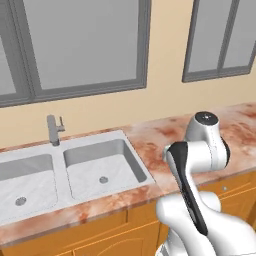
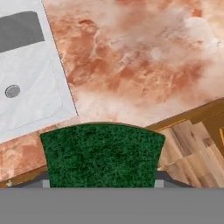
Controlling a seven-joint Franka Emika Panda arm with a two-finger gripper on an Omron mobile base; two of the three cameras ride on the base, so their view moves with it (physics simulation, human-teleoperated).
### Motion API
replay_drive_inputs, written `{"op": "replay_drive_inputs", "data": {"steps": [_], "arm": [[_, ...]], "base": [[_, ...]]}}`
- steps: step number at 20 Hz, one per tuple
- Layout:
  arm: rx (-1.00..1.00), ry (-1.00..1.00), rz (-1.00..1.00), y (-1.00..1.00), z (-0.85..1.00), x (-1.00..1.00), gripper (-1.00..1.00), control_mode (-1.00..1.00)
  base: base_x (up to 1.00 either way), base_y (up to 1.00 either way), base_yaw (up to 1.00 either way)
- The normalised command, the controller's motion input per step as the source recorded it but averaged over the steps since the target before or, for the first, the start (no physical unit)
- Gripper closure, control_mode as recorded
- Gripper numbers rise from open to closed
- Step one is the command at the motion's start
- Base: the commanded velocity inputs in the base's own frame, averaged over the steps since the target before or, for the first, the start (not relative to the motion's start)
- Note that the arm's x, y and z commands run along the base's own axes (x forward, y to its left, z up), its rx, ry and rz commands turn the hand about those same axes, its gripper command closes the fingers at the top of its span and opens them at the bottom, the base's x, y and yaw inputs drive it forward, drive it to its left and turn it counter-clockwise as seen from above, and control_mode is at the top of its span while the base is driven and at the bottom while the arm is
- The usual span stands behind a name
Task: Restock the sink supplies by placing the sponge and soap dispenser on the counter and next to the sink. Make sure the soap dispenser is upright.
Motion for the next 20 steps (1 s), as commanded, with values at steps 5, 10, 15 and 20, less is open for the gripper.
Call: {"op": "replay_drive_inputs", "data": {"steps": [5, 10, 15, 20], "arm": [[0.01, 0.02, 0.07, -0.05, -0.19, 0.47, 1.00, -1.00], [0.00, 0.16, 0.10, 0.02, -0.64, 1.00, 1.00, -1.00], [0.00, 0.24, 0.10, 0.26, -0.74, 1.00, 1.00, -1.00], [0.00, 0.07, 0.04, 0.08, -0.21, 0.71, 1.00, -1.00]], "base": [[0.20, -0.22, 0.10], [0.00, 0.00, 0.00], [0.00, 0.00, 0.00], [0.00, 0.00, 0.00]]}}
